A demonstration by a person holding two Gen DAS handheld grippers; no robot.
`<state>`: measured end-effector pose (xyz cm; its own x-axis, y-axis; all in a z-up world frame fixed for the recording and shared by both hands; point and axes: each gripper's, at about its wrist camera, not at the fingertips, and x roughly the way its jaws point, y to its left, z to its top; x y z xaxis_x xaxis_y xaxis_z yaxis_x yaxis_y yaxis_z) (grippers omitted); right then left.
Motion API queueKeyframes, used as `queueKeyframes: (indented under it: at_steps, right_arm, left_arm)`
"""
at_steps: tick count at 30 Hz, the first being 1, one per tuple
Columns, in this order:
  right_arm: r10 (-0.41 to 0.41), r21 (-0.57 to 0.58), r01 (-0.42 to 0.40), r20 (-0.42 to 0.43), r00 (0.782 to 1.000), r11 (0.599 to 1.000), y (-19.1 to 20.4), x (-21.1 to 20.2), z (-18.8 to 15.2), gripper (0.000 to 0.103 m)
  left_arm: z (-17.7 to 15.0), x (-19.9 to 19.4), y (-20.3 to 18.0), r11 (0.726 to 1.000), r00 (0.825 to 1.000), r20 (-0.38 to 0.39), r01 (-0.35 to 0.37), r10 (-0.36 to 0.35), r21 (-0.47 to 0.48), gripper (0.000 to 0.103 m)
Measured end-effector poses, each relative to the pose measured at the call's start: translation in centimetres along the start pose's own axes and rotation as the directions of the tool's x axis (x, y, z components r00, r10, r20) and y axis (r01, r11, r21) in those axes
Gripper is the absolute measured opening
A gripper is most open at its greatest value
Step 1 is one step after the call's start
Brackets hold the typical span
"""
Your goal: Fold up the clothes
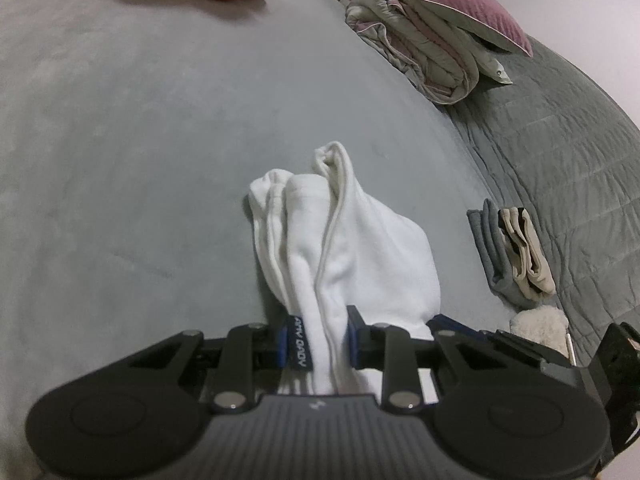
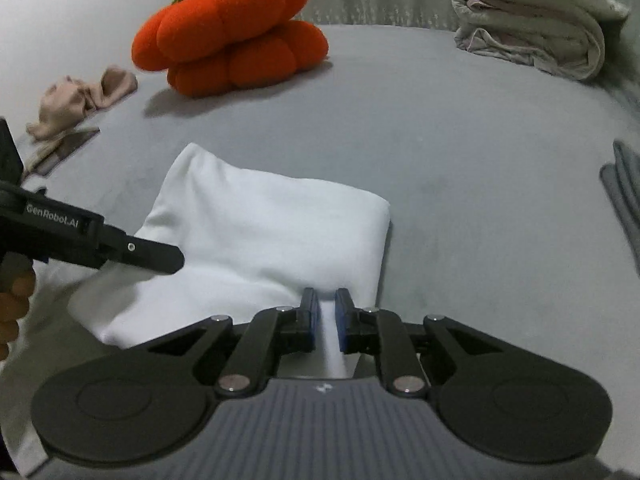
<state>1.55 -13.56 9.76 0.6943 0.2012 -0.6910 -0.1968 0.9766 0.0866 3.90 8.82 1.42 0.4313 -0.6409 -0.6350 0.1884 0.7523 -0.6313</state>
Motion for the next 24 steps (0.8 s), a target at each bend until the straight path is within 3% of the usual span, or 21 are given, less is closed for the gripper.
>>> queueKeyframes:
  at_steps: [3,6,10,13,17,20,24]
  right_arm:
    - [0.016,0.061,-0.018,0.030,0.999,0.998,-1.2,-0.6,0.6,0.006]
    - [0.023,0.090,-0.031,0.086,0.996,0.995,-1.6,-0.8,1.2,0.011]
    - [0.021,0.059,-0.023,0.044,0.999,0.998,-0.8,1.4,1.2,0.006]
    - [0.009,0.052,-0.011,0.035,0.999,0.999,-0.6,1.2,1.8,0.009]
    - [0.103,-0.017,-0.102,0.092,0.990,0.995,1.5,0.7,3.3,0.011]
    - [0.161,-0.063,-0.157,0.070,0.984,0.986,3.5,2.2,4.5,0.011]
    - [0.153,-0.059,-0.154,-0.014,0.988,0.986,4.6,5.6,5.2,0.010]
  left_arm:
    - [-0.1,-0.1,0.0,1.000,1.000,0.002,-0.004,0.004,0.012,0.027]
    - [-0.1,0.0,0.0,1.000,1.000,0.000,-0.007,0.007,0.016,0.027]
    - [0.0,-0.1,0.0,1.000,1.000,-0.002,-0.012,0.012,0.025,0.027]
    - [0.0,-0.1,-0.2,0.999,1.000,-0.004,-0.018,0.018,0.034,0.027]
    - [0.0,0.0,-0.4,0.999,1.000,-0.005,-0.023,0.023,0.044,0.027]
    - [0.0,-0.1,-0.3,0.998,1.000,-0.005,-0.024,0.024,0.051,0.027]
    - [0.1,-0.1,-0.3,0.997,0.999,-0.002,-0.034,0.034,0.067,0.027]
